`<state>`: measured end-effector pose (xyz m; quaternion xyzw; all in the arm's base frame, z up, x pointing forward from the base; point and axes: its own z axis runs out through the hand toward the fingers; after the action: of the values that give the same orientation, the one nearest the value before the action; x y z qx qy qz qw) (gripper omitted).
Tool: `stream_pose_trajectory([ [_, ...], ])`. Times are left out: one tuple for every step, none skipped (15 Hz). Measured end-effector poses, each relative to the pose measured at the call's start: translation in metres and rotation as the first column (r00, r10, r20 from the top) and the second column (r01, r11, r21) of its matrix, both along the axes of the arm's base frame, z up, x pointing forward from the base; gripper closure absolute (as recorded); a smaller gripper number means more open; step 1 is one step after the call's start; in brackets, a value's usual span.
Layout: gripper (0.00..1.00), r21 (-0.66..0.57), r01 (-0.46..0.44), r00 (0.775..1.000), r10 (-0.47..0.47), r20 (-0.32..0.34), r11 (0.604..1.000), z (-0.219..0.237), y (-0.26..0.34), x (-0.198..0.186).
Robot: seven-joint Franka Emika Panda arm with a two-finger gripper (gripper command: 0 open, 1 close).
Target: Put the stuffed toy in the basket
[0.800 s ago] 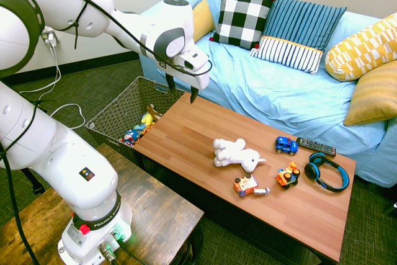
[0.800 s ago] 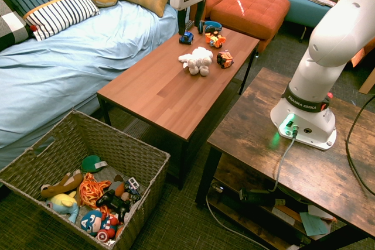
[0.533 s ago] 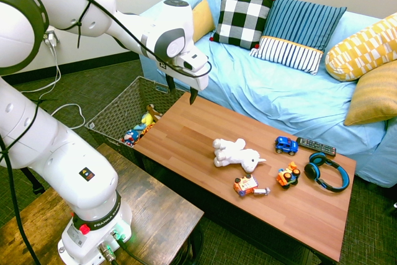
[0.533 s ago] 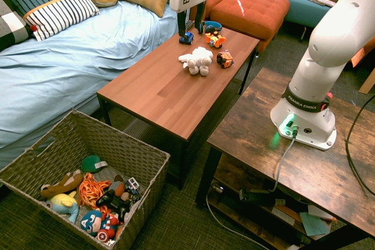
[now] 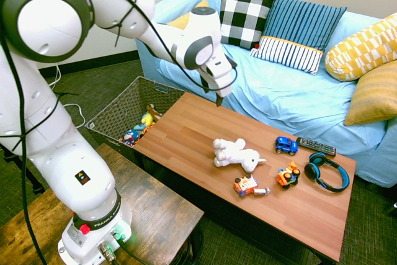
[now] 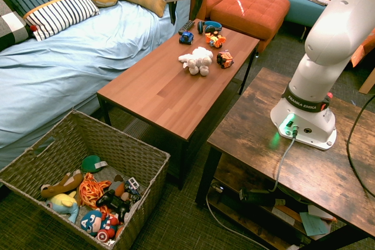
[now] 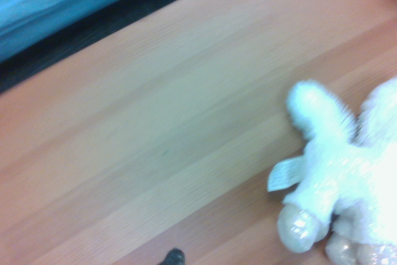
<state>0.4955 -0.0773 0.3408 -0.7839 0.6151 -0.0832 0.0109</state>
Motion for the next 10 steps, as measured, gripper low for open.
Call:
stream_pose_trajectory([
  [0.00, -0.008, 0.068, 0.998, -0.069, -0.015, 0.998, -0.015, -0.020, 0.003],
  [0.00, -0.016, 0.125, 0.992, -0.125, -0.027, 0.992, -0.027, -0.035, 0.004],
  [0.00, -0.018, 0.169, 0.985, -0.170, -0.025, 0.985, -0.031, -0.039, 0.013],
  [0.00, -0.017, 0.175, 0.984, -0.176, -0.025, 0.984, -0.032, -0.039, 0.013],
  [0.00, -0.012, 0.199, 0.980, -0.199, -0.027, 0.980, -0.034, -0.038, 0.013],
  [0.00, -0.006, 0.240, 0.970, -0.241, -0.037, 0.971, -0.041, -0.038, 0.013],
  [0.00, -0.005, 0.288, 0.956, -0.288, -0.047, 0.958, -0.051, -0.043, 0.013],
  [0.00, -0.007, 0.337, 0.940, -0.337, -0.053, 0.942, -0.064, -0.053, 0.015],
  [0.00, -0.012, 0.380, 0.923, -0.380, -0.059, 0.925, -0.076, -0.065, 0.017],
  [0.00, -0.019, 0.414, 0.908, -0.414, -0.063, 0.910, -0.089, -0.077, 0.019],
])
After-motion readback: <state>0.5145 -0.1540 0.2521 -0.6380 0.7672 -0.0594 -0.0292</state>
